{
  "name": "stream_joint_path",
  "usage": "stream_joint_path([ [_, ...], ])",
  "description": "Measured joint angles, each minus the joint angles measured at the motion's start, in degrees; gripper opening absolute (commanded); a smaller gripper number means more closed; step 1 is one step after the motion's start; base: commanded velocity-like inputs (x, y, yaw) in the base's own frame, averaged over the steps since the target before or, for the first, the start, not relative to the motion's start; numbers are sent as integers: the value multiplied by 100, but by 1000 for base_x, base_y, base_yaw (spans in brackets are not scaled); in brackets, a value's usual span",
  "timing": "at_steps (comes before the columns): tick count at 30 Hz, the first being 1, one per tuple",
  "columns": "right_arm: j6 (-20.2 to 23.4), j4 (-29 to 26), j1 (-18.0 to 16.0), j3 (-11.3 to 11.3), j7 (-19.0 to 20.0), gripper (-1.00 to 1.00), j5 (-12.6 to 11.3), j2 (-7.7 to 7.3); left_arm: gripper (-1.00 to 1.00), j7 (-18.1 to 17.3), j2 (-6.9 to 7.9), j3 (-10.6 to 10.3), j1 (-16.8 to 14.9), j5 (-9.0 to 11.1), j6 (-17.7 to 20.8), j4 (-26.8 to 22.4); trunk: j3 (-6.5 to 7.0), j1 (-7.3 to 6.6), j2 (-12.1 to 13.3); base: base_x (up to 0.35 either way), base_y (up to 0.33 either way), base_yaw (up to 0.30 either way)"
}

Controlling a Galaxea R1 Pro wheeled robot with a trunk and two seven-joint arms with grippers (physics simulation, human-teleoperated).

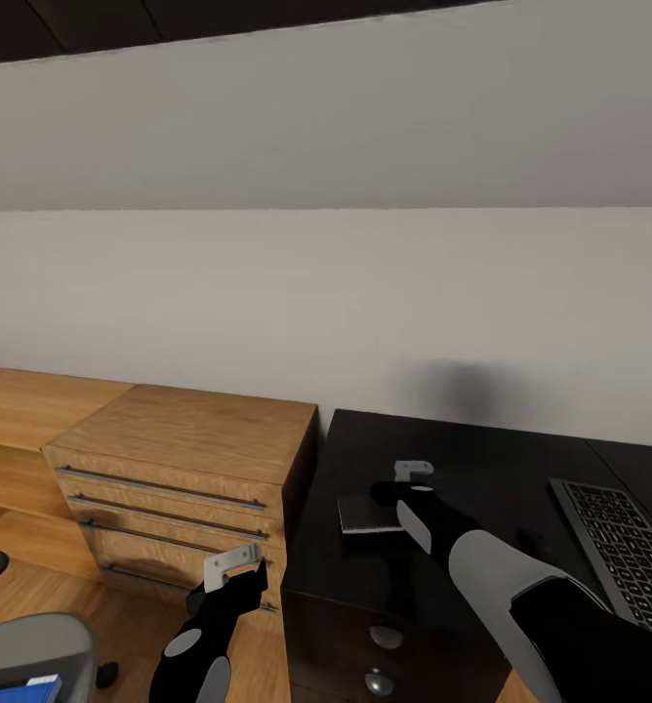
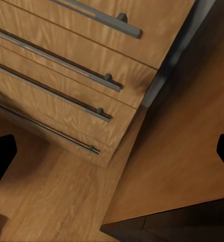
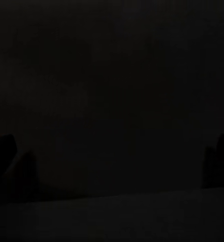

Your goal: In the bedroom, organize the workspace by keeping the computer under the desk, ensuring the monitor is on the desk, placing the keyboard on the desk next to the monitor, placing the mouse on the desk next to the keyboard, moving the folder from the swivel chair onto the desk next to the mouse, stacking the notebook on top of the folder with the pen on top of the notebook, and positioning the swivel chair next to the desk.

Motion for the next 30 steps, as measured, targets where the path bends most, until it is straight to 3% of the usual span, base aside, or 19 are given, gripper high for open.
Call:
stream_joint_path([
  [17, 0, -2, 0, -3, 3, 100, -10, 1, 100, -12, 25, 14, 0, -2, -1, 165, 0, 0, 0, -2, 0, 0],
  [30, -4, -6, 7, -2, -10, 100, 55, 7, 100, -12, 26, 17, 2, -2, -8, 202, 0, 0, 0, -92, 0, 0],
])
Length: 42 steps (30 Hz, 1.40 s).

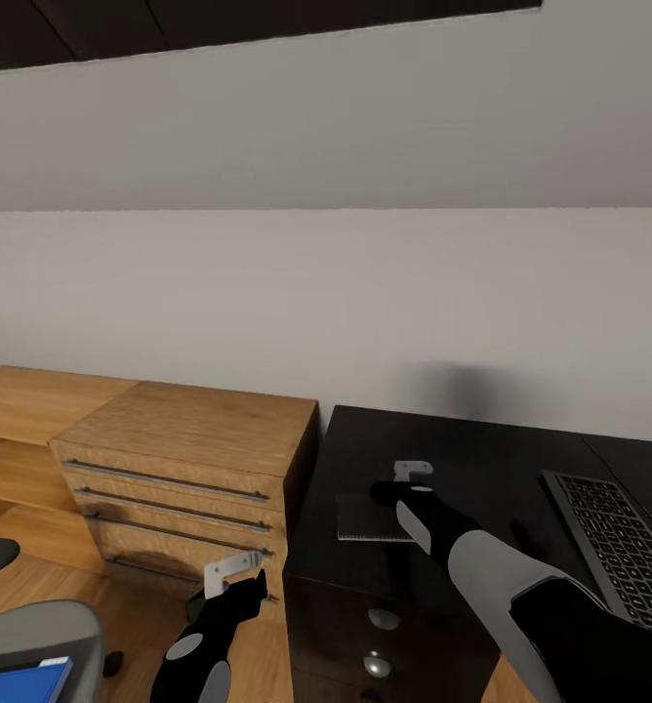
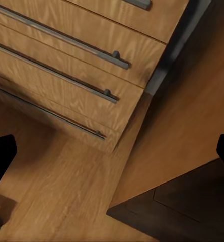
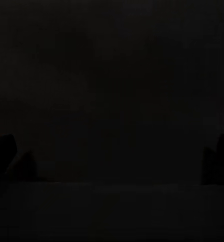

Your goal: In the bedroom, organize the workspace by keeping the computer under the desk, ensuring the monitor is on the desk, placing the keyboard on the desk next to the monitor, placing the mouse on the desk next to the keyboard, moving the folder from the swivel chair onto the desk next to the mouse, stacking the notebook on top of the folder with the pen on top of the notebook, and positioning the swivel chair next to the desk.

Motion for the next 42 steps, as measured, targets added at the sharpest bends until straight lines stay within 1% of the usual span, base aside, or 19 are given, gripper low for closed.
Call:
stream_joint_path([
  [8, -10, -48, 24, -2, 0, 100, -13, 1, 100, 0, 0, 0, -1, 0, 0, 0, 0, 3, 0, -218, 0, 0],
  [9, -10, -75, 25, -50, 7, 100, -20, 1, 100, 0, 0, 0, -1, 0, 0, 0, 0, 3, 0, -249, 0, 0],
  [11, -9, -85, 26, -6, 1, 100, -15, 1, 100, 0, 0, 0, -2, 0, -1, 0, 0, 2, 0, -226, 0, 0],
  [14, -15, -125, 27, -58, 8, 100, -24, 1, 100, 0, 0, 0, 0, 0, 0, 0, 0, 2, 0, -193, 0, 0],
  [18, -62, -96, 28, -62, 9, 100, -30, 1, 100, 0, 0, 0, -1, 0, 0, 0, -1, 3, 0, -281, 0, 0],
  [20, -20, -114, 27, -55, 9, 100, -34, 1, 100, 0, 0, 0, -1, 0, 0, 0, 0, 3, 0, -253, 0, 0],
  [29, -27, -104, 29, -54, 8, 100, -44, 10, 100, 0, 0, 0, -2, 0, -1, 0, 0, 0, 0, -29, 0, 0],
  [35, -25, -100, 28, -51, 11, 100, -38, 11, 100, 0, 0, 0, -2, 0, -1, 0, 0, 1, 0, -145, 0, 0],
  [42, -38, -88, 28, -48, 6, 100, -37, 10, 100, 0, 0, 0, -2, 0, -1, 3, 0, 0, 0, -38, 0, 0],
])
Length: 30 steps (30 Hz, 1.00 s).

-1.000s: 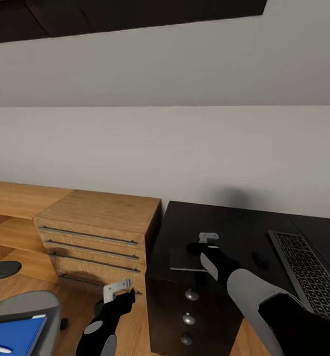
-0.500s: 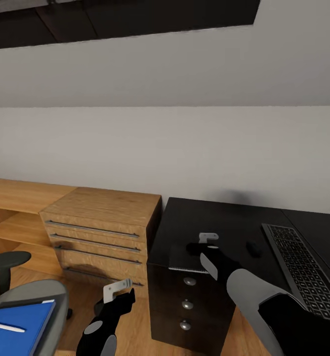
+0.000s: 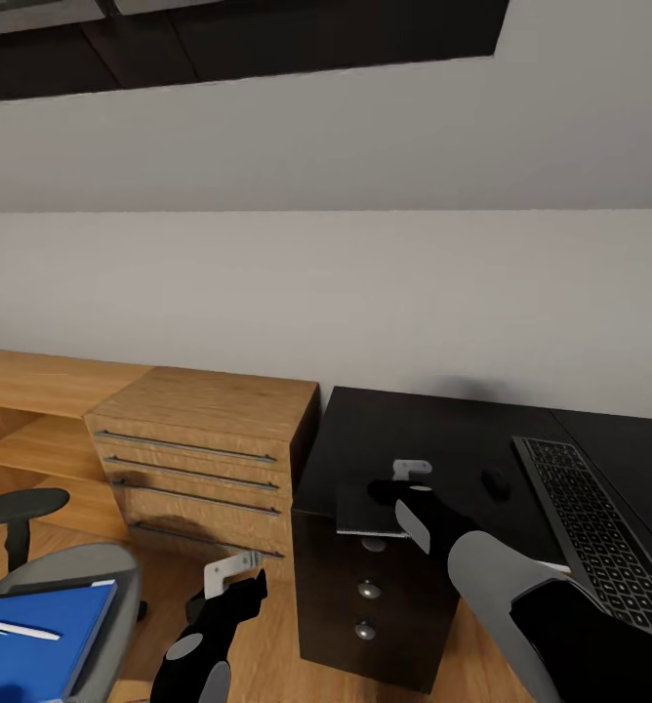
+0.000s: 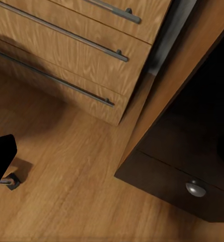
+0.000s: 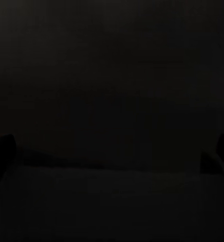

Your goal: In the bedroom, organize the workspace by keeping the computer under the desk, ensuring the monitor is on the desk, placing the keyboard on the desk next to the monitor, placing the mouse on the desk next to the keyboard, moving the folder from the swivel chair onto the desk next to the mouse, stacking the notebook on top of the folder with the pen on top of the notebook, and positioning the swivel chair next to the desk.

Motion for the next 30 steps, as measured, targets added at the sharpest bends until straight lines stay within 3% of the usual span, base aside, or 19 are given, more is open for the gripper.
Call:
stream_joint_path([
  [21, -3, -1, 4, 1, -4, 100, 17, 25, 100, 0, 0, 0, 2, -2, 1, 6, 0, 0, 0, -2, 0, 0],
  [30, -28, 253, 7, -16, 11, 100, -19, 27, 100, 0, 0, 0, 0, 0, 1, 7, 161, -197, 360, 0, 0, 0],
])
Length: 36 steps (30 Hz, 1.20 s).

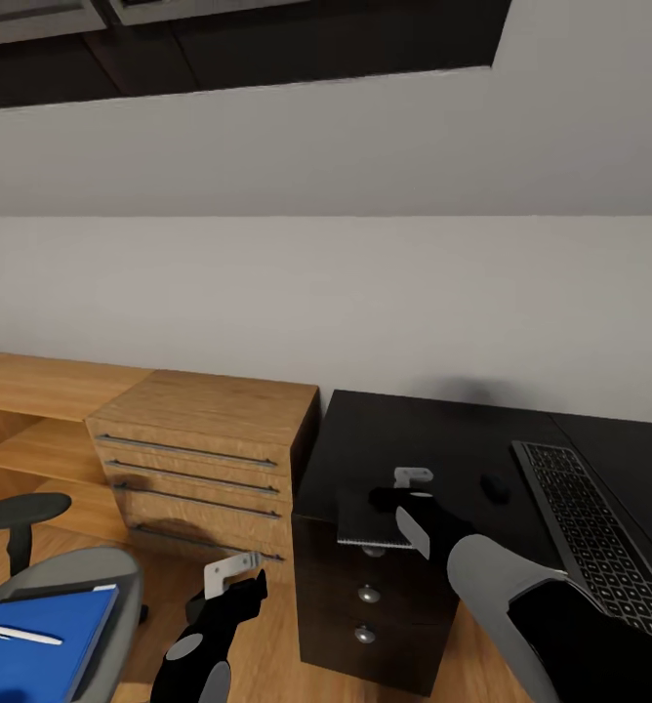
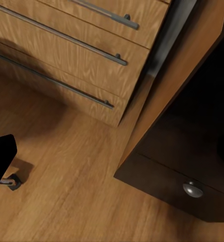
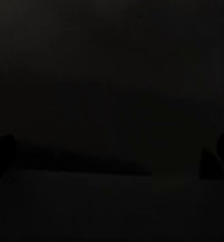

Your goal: In the bedroom, organize the workspace by keeping the computer under the desk, ensuring the monitor is on the desk, placing the keyboard on the desk next to the monitor, placing the mouse on the desk next to the keyboard, moving the folder from the swivel chair onto the desk next to the mouse, stacking the notebook on top of the folder with the pen on top of the notebook, and positioning the swivel chair next to the desk.

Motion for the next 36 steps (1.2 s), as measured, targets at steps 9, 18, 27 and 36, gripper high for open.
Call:
stream_joint_path([
  [9, -81, 21, 3, 21, -18, 100, -25, -2, 100, 0, 0, 1, 0, 0, 3, -1, 160, -197, 362, 0, 0, 0],
  [18, -88, 15, 3, 19, -18, 100, -25, -2, 100, 2, -4, -2, 1, 0, 6, 50, 322, -395, 723, 0, 0, 0],
  [27, -95, 15, 4, 17, -25, 100, -26, -2, 100, 8, -9, -8, 0, -2, 1, 109, 484, -593, 1084, 0, 0, 0],
  [36, -212, -15, 9, 23, -34, 100, -29, 9, 100, 16, -9, -8, 0, -3, 2, 113, 645, -791, 1445, 0, 0, 0],
])
